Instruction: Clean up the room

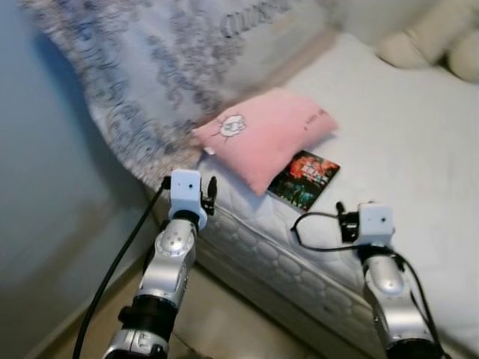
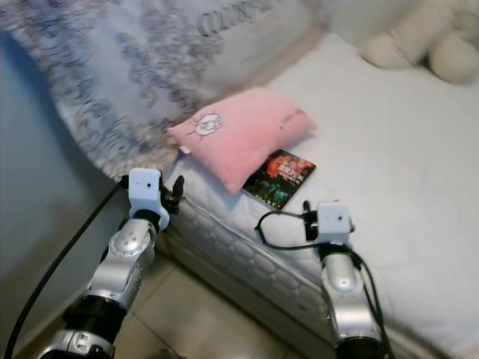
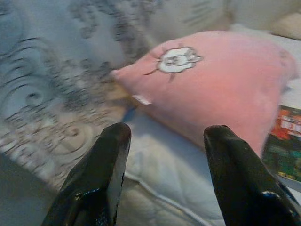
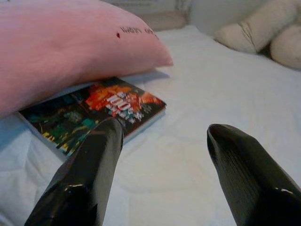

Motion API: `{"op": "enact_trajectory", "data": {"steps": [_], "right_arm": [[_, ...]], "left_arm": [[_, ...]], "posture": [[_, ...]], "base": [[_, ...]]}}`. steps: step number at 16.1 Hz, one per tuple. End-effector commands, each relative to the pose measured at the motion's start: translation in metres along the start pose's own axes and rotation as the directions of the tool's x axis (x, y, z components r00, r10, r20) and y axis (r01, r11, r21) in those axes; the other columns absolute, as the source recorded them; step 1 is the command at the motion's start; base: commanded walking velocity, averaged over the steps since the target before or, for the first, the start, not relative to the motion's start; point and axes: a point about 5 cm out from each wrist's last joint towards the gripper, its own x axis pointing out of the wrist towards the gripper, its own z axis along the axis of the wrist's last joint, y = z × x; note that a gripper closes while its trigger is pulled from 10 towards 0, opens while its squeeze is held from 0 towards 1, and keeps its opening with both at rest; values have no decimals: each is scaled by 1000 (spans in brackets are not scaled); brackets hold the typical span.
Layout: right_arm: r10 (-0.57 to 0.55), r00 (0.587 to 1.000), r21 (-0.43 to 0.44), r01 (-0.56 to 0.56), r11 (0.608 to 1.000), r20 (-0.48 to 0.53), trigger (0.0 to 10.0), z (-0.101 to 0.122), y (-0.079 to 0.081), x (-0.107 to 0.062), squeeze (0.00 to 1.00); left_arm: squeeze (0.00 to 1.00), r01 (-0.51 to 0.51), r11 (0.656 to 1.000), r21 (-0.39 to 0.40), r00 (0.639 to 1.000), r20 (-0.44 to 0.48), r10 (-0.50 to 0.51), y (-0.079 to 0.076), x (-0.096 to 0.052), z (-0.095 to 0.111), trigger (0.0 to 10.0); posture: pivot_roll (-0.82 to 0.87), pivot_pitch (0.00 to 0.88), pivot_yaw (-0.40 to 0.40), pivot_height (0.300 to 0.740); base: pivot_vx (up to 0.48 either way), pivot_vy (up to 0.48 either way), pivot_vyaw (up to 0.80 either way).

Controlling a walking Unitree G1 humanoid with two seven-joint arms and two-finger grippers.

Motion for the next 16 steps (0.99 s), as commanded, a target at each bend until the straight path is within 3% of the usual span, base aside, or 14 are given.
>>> {"op": "enact_trajectory", "data": {"steps": [1, 4, 5, 6, 7, 8, 10, 11, 16], "right_arm": [[19, 1000, 7, -19, 1000, 2, 10000, 1, 7, 1, 0], [19, 1000, 7, -19, 1000, 2, 10000, 1, 7, 1, 0], [34, 999, 8, -34, 999, -14, 10000, -4, 11, -6, 1000], [41, 999, 26, -41, 999, -19, 10000, -8, 14, -12, 1000], [43, 999, 29, -42, 999, -20, 10000, -8, 15, -14, 1000], [50, 998, 23, -50, 998, -24, 10000, -10, 17, -15, 1000], [61, 998, 2, -61, 998, -14, 10000, -9, 19, -15, 1000], [75, 997, -2, -75, 997, -9, 10000, -8, 21, -14, 0], [86, 996, 3, -86, 996, -1, 10000, -6, 24, -12, 0]], "left_arm": [[0, -24, 1000, 6, 1000, -7, 24, 8, -1, -1, 10000], [0, -24, 1000, 6, 1000, -7, 24, 8, -1, -1, 10000], [1000, 80, 997, -19, 997, 7, -80, 4, 3, -1, 10000], [1000, 218, 976, -14, 976, 23, -217, -5, 6, -1, 10000], [0, 236, 972, -17, 972, 18, -236, -6, 6, -3, 10000], [0, 198, 980, 20, 980, -11, -198, -1, 8, -6, 10000], [0, 194, 981, 9, 981, -6, -194, 1, 9, -5, 10000], [0, 197, 980, 11, 980, 3, -197, 2, 10, -4, 10000], [0, 207, 978, 33, 978, 10, -207, 4, 10, -6, 10000]], "posture": [[-13, 0, 36, 740], [-13, 0, 36, 740], [-44, 0, 36, 740], [-45, 0, 38, 740], [-45, 0, 38, 740], [-46, 0, 39, 740], [-46, 0, 39, 740], [-43, 0, 40, 740], [-28, 0, 34, 740]], "base": [[0, -472, 800], [0, -472, 800], [255, -405, -725], [277, 0, -731], [0, 0, -731], [0, 0, -738], [0, 0, -712], [0, 0, 0], [0, 0, 0]]}}
